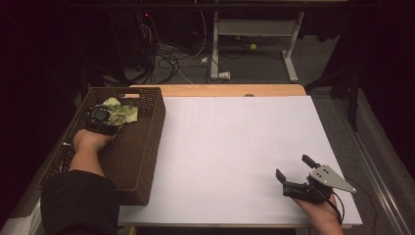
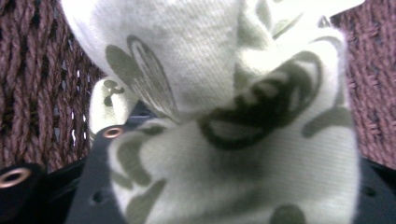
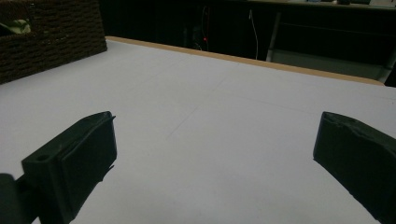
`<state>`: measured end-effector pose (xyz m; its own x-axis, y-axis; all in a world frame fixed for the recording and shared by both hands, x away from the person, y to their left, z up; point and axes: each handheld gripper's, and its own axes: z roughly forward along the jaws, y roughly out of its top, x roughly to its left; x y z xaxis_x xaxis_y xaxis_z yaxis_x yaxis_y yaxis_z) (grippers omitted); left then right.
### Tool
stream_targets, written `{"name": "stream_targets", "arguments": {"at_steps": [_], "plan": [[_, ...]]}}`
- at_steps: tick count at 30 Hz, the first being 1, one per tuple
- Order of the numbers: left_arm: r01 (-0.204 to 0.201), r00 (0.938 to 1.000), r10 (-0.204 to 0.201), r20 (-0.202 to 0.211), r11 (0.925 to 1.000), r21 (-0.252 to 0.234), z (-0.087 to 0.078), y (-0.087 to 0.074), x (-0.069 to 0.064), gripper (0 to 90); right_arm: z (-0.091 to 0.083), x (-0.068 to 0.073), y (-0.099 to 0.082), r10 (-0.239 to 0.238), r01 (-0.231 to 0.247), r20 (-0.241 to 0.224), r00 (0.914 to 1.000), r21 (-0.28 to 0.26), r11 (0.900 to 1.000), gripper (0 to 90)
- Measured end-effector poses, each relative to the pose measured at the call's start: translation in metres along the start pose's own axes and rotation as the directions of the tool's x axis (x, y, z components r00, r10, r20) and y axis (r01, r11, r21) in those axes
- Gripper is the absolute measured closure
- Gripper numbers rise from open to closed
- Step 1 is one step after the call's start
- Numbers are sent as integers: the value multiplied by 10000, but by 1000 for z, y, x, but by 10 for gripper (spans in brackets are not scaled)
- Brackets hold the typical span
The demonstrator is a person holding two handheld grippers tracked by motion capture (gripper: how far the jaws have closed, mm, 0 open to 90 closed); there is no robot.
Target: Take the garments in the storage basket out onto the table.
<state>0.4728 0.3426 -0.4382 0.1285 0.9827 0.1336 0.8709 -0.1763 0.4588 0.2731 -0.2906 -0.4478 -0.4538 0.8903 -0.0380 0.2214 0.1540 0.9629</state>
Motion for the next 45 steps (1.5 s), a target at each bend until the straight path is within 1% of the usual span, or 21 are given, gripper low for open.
{"name": "stream_targets", "arguments": {"at_steps": [2,4,5,9,11,15,19,22,23,25,28,32,33,34,35,37,38,39,42,44,45], "plan": [[69,9999,-70,110,10000,35,-2,0,1,515,1,-2,1,14,-14,69,10000,27,10000,4],[197,9994,-200,274,9998,92,-3,0,2,526,2,-4,3,189,-190,111,9998,81,9998,4],[246,9991,-250,339,9996,106,-4,0,2,527,3,-4,3,64,-65,109,9999,94,9999,4],[162,9982,-175,566,9996,224,-9,0,3,530,4,-5,2,-39,39,4,10000,186,9998,4],[54,9962,-73,865,9997,220,-14,-1,3,532,4,-6,0,-135,137,-56,9999,241,9996,4],[89,9920,-145,1256,9989,455,-23,-2,0,530,3,-8,-1,13,-12,-119,9999,145,9999,4],[-177,9914,71,1307,9966,804,-33,-3,-6,529,1,-7,-1,-110,112,-320,9994,52,9999,4],[-433,9911,278,1300,9921,1177,-38,-4,-11,530,1,-4,0,-198,199,-471,9987,18,9998,4],[-433,9911,278,1300,9921,1177,-38,-4,-11,530,2,-4,0,-238,238,-470,9986,-4,9997,4],[-507,9884,308,1484,9900,1319,-43,-5,-13,530,1,-4,0,-230,230,-491,9985,-6,9997,4],[-695,9877,448,1495,9840,1639,-49,-7,-16,530,0,-4,0,-150,151,-492,9987,9,9999,4],[-1008,9801,657,1871,9775,1851,-58,-9,-23,530,-4,-5,2,-74,68,-439,9990,-146,9999,4],[-1202,9779,836,1914,9747,1884,-61,-10,-25,530,-4,-5,2,-78,71,-442,9990,-161,9998,4],[-1252,9749,847,2059,9733,1924,-63,-12,-27,530,-4,-5,2,-84,77,-453,9989,-150,9999,4],[-1397,9699,931,2252,9695,2013,-65,-13,-30,531,-5,-5,2,-88,82,-446,9990,-140,9999,4],[-1853,9640,1371,2280,9609,2057,-69,-17,-39,531,-5,-5,2,-87,80,-443,9990,-147,9999,4],[-1952,9622,1448,2307,9573,2132,-70,-19,-43,531,-5,-5,2,-59,52,-448,9990,-164,9999,4],[-2010,9616,1476,2313,9529,2272,-71,-20,-46,531,-5,-5,2,-53,44,-457,9989,-190,9998,4],[-2005,9641,1482,2202,9503,2383,-74,-23,-50,531,-6,-4,2,-64,54,-459,9989,-202,9998,4],[-1740,9671,1155,2269,9505,2575,-75,-25,-52,531,-6,-4,2,-55,46,-461,9989,-204,9998,4],[-1759,9670,1132,2283,9448,2763,-76,-26,-54,531,-7,-3,2,-60,51,-457,9989,-213,9998,4]]}}
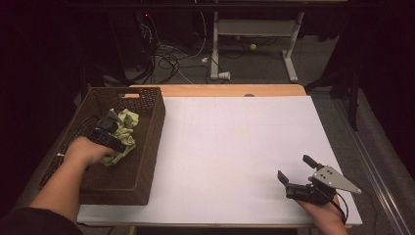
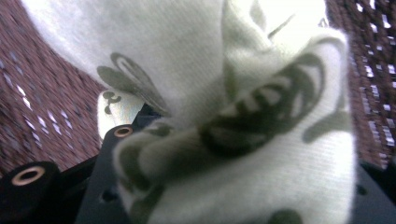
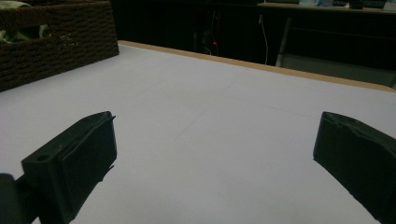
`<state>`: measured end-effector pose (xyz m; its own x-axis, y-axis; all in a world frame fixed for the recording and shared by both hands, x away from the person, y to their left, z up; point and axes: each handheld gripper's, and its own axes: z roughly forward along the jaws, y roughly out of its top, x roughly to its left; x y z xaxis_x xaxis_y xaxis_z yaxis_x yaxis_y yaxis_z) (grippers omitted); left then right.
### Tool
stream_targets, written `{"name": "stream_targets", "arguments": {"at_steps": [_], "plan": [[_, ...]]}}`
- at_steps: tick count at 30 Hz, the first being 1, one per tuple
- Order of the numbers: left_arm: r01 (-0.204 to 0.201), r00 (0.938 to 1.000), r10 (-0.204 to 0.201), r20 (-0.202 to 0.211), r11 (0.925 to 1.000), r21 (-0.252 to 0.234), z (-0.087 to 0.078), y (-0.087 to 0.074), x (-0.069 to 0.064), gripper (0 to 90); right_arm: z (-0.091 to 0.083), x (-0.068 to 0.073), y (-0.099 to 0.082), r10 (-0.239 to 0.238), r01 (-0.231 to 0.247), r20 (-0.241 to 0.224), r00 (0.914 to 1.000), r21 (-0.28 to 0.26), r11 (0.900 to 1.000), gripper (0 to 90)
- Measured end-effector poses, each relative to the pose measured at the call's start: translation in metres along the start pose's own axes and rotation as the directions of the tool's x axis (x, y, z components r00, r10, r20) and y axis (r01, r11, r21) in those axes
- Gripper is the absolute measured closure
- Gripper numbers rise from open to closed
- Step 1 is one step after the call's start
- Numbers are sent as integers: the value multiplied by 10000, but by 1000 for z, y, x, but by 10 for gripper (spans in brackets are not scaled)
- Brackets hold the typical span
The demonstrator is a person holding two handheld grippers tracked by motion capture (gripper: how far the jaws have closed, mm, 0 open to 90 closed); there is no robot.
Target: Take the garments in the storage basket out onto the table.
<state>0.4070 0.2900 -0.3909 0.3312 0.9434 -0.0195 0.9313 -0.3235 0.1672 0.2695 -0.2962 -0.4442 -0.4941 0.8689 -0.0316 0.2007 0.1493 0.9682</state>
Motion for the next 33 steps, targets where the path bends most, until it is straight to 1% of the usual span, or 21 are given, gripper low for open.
{"name": "stream_targets", "arguments": {"at_steps": [2,3,7,10,11,12,13,14,16,17,22,24,26,27,29,30,31,32,33], "plan": [[-154,9997,160,-190,9994,323,2,-2,-4,530,-1,1,0,-10,10,1,10000,-9,10000,4],[-188,9996,199,-218,9987,480,2,-4,-6,530,-1,1,1,-5,5,-5,10000,-23,10000,4],[13,9999,-21,119,9974,715,4,-7,-10,529,-2,4,1,-126,126,-60,9999,-20,9999,4],[122,9994,-154,296,9944,1053,3,-7,-11,528,-2,4,1,-169,168,-106,9998,-19,9999,4],[118,9991,-167,394,9926,1210,3,-7,-10,528,-2,5,1,-179,178,-106,9998,-26,9998,4],[118,9991,-167,394,9926,1210,3,-7,-10,528,-2,5,1,-181,180,-94,9998,-22,9998,4],[110,9987,-175,478,9910,1331,2,-7,-11,528,-2,5,1,-174,174,-83,9998,-23,9998,4],[35,9985,-112,527,9896,1435,2,-7,-11,528,-2,5,1,-174,174,-83,9998,-23,9998,4],[-53,9984,-48,569,9844,1759,1,-7,-13,528,-2,5,2,-199,198,-122,9997,-41,9998,4],[-117,9984,13,568,9829,1838,1,-7,-13,528,-2,6,2,-225,224,-145,9996,-44,9997,4],[-38,9979,-91,644,9802,1978,3,-6,-13,529,-1,7,1,-233,233,-229,9995,-4,9997,4],[-5,9977,-131,662,9794,2021,3,-5,-13,528,-1,7,1,-147,147,-285,9995,-8,9999,4],[-196,9981,70,610,9778,2086,4,-3,-14,527,0,8,0,-106,108,-366,9993,28,9999,4],[-152,9982,31,599,9790,2034,4,-2,-13,523,1,8,-1,-95,99,-417,9991,96,9999,4],[-324,9978,200,632,9790,2015,5,-1,-12,522,2,10,-1,-276,283,-449,9986,152,9995,4],[-249,9978,117,655,9787,2038,6,1,-12,522,3,10,-2,-381,390,-471,9982,183,9991,4],[-150,9978,8,664,9767,2142,6,2,-12,522,4,10,-2,-425,436,-516,9978,213,9988,4],[-203,9982,72,597,9748,2222,6,4,-13,523,4,11,-2,-384,396,-556,9977,209,9990,4],[-114,9986,-11,535,9722,2340,6,6,-14,523,4,11,-2,-382,395,-578,9976,208,9990,4]]}}
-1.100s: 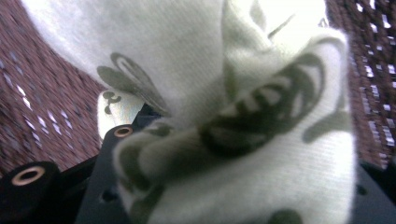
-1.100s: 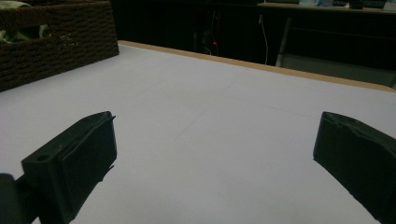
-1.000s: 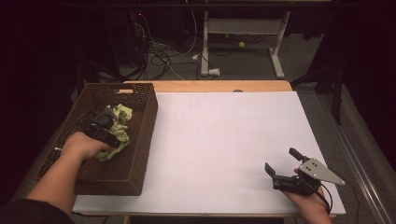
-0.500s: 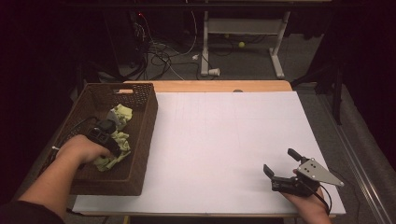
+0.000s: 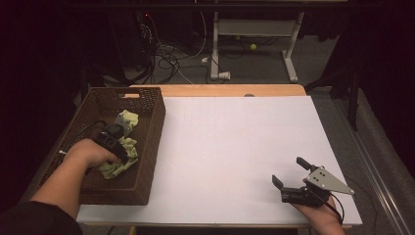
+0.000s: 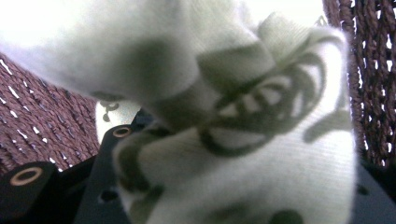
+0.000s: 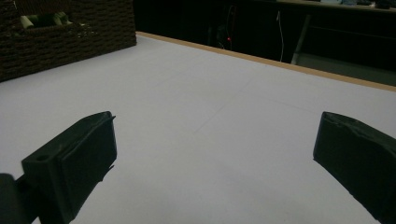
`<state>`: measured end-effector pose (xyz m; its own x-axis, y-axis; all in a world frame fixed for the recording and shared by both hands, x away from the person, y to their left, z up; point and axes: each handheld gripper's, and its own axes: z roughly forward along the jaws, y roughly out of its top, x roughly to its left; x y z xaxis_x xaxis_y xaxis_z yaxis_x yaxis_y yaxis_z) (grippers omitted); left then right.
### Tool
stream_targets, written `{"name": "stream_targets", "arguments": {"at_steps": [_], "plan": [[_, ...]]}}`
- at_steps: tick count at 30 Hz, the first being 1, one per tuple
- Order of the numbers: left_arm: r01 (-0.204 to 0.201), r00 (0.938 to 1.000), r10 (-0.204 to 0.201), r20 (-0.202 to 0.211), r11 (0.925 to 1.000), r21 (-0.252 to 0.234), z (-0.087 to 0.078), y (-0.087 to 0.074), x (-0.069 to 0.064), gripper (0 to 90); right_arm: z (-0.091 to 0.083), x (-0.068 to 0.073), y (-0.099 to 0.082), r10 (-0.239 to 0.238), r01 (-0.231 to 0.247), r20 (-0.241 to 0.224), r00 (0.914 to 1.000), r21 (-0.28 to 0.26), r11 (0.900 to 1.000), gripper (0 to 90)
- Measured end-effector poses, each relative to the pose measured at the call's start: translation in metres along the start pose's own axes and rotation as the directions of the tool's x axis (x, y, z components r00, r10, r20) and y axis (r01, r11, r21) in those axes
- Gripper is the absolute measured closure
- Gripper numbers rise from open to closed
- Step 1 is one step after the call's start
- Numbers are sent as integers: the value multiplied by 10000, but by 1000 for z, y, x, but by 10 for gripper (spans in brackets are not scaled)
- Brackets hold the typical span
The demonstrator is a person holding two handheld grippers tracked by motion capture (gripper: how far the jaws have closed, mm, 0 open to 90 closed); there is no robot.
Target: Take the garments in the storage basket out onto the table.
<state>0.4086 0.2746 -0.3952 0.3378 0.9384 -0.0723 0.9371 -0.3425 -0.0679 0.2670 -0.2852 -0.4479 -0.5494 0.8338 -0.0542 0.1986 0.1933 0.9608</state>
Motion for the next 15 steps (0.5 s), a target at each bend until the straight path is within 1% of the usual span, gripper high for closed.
{"name": "stream_targets", "arguments": {"at_steps": [1,2,4,5,7,9,10,12,15], "plan": [[108,9999,-108,-30,9999,11,-2,2,-1,524,0,0,0,4,-4,-45,10000,-18,10000,4],[108,9999,-108,-30,9999,11,-2,2,-1,525,0,-1,0,10,-10,-25,10000,-48,10000,4],[223,9996,-223,-167,9997,-36,-6,4,-4,525,-1,-2,1,-6,6,-29,10000,-80,10000,4],[301,9994,-302,-165,9995,-65,-8,5,-5,526,-1,-2,1,71,-71,-32,10000,-95,9999,4],[325,9993,-328,-187,9994,-119,-11,6,-6,528,-1,-2,1,90,-91,-34,10000,-99,9999,4],[283,9996,-283,-20,9995,-135,-15,6,-8,527,-2,-2,1,164,-164,-4,9999,-131,9998,4],[129,9999,-128,27,9997,-208,-18,6,-9,527,-2,-1,2,161,-161,-3,9999,-138,9998,4],[217,9993,-205,299,9989,-404,-26,5,-7,529,-4,0,4,183,-185,-93,9998,-196,9996,4],[156,9998,-152,129,9993,-341,-35,6,-6,532,-6,2,6,190,-193,-97,9998,-337,9992,4]]}}
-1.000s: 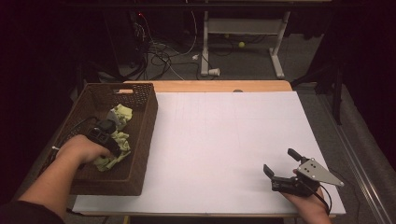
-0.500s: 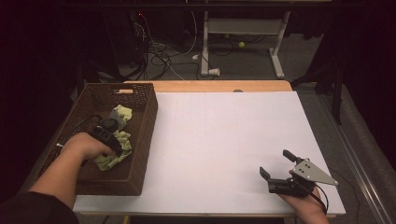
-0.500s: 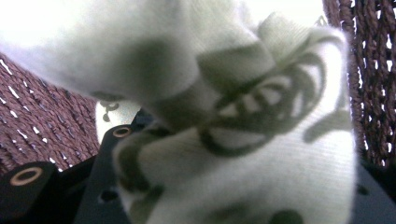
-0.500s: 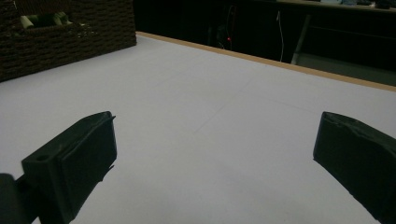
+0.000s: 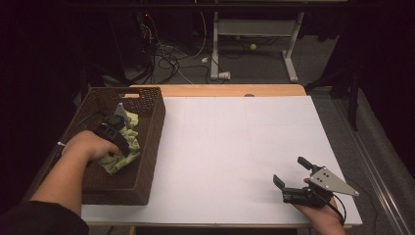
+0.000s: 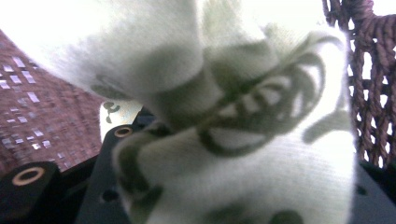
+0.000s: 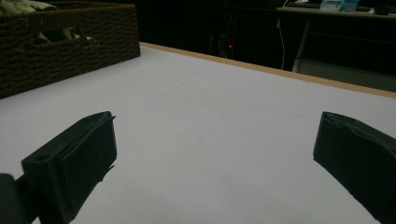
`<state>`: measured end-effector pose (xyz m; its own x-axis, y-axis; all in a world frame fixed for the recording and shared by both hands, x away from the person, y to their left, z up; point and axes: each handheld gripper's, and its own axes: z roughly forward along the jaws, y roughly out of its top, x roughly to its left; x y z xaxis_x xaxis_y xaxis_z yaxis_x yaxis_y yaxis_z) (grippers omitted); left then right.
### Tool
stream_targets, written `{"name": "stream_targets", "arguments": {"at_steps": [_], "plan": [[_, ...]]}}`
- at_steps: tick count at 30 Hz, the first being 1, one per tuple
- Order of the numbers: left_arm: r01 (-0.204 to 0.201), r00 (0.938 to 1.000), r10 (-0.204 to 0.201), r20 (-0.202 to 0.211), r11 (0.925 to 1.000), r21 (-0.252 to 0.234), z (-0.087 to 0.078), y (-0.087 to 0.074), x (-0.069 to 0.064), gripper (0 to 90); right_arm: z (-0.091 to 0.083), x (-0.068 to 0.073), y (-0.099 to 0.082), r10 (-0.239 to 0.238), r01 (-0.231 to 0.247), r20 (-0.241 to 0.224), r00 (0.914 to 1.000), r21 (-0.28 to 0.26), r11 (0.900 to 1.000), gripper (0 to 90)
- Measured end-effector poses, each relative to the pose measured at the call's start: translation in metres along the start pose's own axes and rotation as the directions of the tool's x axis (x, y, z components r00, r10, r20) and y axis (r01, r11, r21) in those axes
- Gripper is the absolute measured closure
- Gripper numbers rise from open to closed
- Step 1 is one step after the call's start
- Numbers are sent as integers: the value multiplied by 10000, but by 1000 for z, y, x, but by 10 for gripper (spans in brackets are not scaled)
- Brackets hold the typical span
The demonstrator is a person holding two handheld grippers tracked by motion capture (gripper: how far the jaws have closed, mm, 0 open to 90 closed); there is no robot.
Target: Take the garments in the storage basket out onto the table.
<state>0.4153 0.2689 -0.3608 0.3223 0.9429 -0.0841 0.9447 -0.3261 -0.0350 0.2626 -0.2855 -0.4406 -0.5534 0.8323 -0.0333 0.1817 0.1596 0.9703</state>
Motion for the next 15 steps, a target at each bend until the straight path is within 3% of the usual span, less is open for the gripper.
{"name": "stream_targets", "arguments": {"at_steps": [15], "plan": [[-358,9993,355,-139,9992,-179,-41,-7,-8,534,1,-4,-2,168,-168,84,9998,83,9998,4]]}}
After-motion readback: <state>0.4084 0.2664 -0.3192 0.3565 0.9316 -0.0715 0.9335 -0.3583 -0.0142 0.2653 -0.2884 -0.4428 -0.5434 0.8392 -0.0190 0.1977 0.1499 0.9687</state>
